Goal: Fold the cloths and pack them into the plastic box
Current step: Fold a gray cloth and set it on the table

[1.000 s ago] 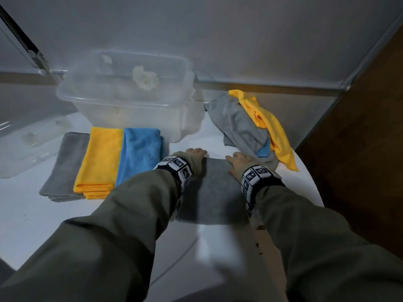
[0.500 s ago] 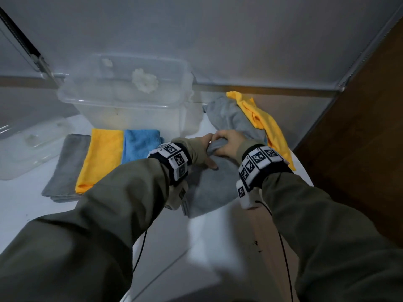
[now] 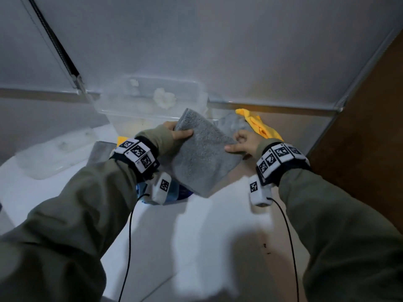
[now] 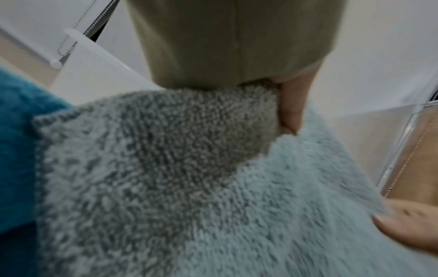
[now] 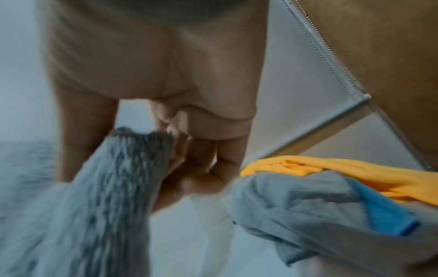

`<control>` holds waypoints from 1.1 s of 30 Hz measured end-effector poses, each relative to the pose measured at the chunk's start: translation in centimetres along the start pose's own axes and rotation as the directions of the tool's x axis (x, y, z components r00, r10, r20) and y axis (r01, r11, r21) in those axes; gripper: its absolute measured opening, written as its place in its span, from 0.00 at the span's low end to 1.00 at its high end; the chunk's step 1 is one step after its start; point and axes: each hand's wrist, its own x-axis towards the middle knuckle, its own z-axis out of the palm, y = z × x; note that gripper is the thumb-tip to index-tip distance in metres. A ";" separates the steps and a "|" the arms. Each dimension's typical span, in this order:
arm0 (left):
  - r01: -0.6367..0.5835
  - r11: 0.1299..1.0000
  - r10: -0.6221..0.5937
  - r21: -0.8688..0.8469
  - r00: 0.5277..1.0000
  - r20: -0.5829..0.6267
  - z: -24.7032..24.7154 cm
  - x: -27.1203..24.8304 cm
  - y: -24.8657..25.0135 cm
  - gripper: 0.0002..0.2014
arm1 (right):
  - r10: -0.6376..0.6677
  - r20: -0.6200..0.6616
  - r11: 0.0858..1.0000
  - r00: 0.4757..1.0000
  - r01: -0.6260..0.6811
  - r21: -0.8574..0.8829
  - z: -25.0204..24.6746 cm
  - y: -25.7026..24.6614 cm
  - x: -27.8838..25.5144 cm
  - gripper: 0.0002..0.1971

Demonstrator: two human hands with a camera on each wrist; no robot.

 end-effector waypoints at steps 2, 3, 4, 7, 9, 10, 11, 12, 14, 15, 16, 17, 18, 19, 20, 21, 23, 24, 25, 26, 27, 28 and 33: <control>-0.025 0.999 0.023 -0.033 0.996 -0.081 -0.3 -0.3 -0.5 0.17 | 0.044 -0.089 0.998 0.995 -0.039 0.056 0.8 -1.9 0.1 0.16; -0.047 0.998 0.042 -0.036 0.991 -0.130 -0.4 -0.4 -0.7 0.18 | 0.054 -0.122 0.994 0.991 -0.042 0.098 1.2 -3.0 0.1 0.15; -0.066 0.997 0.060 -0.028 0.981 -0.184 -0.3 -0.8 -0.7 0.18 | 0.056 -0.152 0.987 0.987 -0.032 0.156 1.7 -4.1 0.1 0.12; -0.151 0.988 0.146 0.010 0.934 -0.326 -0.3 -1.6 -1.0 0.17 | 0.075 -0.141 0.909 0.987 -0.010 0.417 3.5 -7.6 0.0 0.07; -0.221 0.975 0.211 0.016 0.906 -0.366 -0.2 -2.6 -1.3 0.17 | 0.063 -0.097 0.845 0.993 -0.001 0.535 4.9 -9.7 -0.3 0.07; -0.248 0.969 0.225 -0.013 0.901 -0.372 -0.1 -3.0 -1.5 0.17 | 0.050 -0.075 0.810 0.996 0.003 0.587 5.6 -10.6 -0.5 0.08; -0.263 0.962 0.219 -0.075 0.905 -0.364 -0.2 -3.0 -1.9 0.20 | 0.043 -0.061 0.762 0.997 0.007 0.647 6.3 -11.4 -0.7 0.10; -0.268 0.950 0.200 -0.164 0.918 -0.343 -0.4 -3.6 -1.8 0.26 | 0.043 -0.053 0.711 0.998 0.006 0.703 6.9 -12.2 -0.8 0.14; -0.293 0.893 0.199 -0.342 0.938 -0.285 -1.2 -3.6 -2.7 0.44 | 0.035 -0.048 0.629 0.998 0.015 0.778 8.1 -13.5 -1.0 0.18; -0.327 0.859 0.238 -0.395 0.936 -0.258 -1.7 -3.1 -3.7 0.47 | 0.014 -0.044 0.592 0.999 0.028 0.806 8.7 -14.1 -1.2 0.17; -0.356 0.840 0.277 -0.411 0.931 -0.239 -2.2 -3.0 -4.3 0.46 | -0.022 -0.031 0.559 0.999 0.038 0.828 9.3 -14.8 -1.5 0.15; -0.347 0.838 0.276 -0.422 0.936 -0.220 -2.9 -3.5 -4.3 0.44 | -0.065 -0.008 0.544 0.998 0.043 0.838 9.8 -15.3 -1.7 0.14; -0.312 0.834 0.247 -0.455 0.949 -0.198 -3.5 -4.1 -4.2 0.39 | -0.108 0.015 0.547 0.994 0.047 0.836 10.4 -15.7 -1.8 0.13; -0.303 0.815 0.232 -0.494 0.952 -0.201 -4.0 -4.0 -4.6 0.33 | -0.136 0.017 0.576 0.991 0.065 0.815 10.8 -16.0 -1.8 0.12; -0.316 0.783 0.228 -0.536 0.947 -0.226 -4.7 -4.1 -4.8 0.30 | -0.149 -0.010 0.626 0.989 0.102 0.773 11.3 -16.2 -1.9 0.13; -0.316 0.765 0.201 -0.561 0.945 -0.259 -5.5 -3.9 -5.1 0.29 | -0.151 -0.072 0.704 0.986 0.158 0.692 11.7 -16.3 -1.8 0.16; -0.312 0.739 0.163 -0.596 0.943 -0.291 -7.4 -3.5 -5.0 0.29 | -0.185 -0.229 0.855 0.956 0.272 0.442 12.7 -15.8 -0.8 0.24; -0.317 0.724 0.150 -0.613 0.939 -0.309 -8.4 -3.3 -4.8 0.30 | -0.220 -0.244 0.888 0.944 0.298 0.351 13.4 -15.5 -0.5 0.31; -0.319 0.707 0.134 -0.631 0.937 -0.324 -9.4 -3.2 -4.6 0.31 | -0.238 -0.191 0.908 0.952 0.289 0.305 14.2 -15.2 -0.2 0.40; -0.322 0.687 0.127 -0.651 0.936 -0.328 -10.3 -3.2 -4.5 0.31 | -0.247 -0.107 0.921 0.963 0.267 0.285 15.2 -15.0 -0.1 0.48; -0.333 0.654 0.136 -0.680 0.935 -0.327 -11.1 -3.1 -4.6 0.30 | -0.257 -0.026 0.930 0.966 0.254 0.266 16.2 -14.8 0.1 0.54; -0.341 0.625 0.135 -0.702 0.933 -0.333 -12.0 -3.1 -4.8 0.29 | -0.278 0.027 0.931 0.960 0.262 0.253 17.1 -14.6 0.4 0.56; -0.221 0.567 0.027 -0.794 0.968 -0.250 -16.3 -2.3 -7.5 0.38 | -0.269 0.077 0.954 0.960 0.255 0.157 20.1 -15.4 1.9 0.51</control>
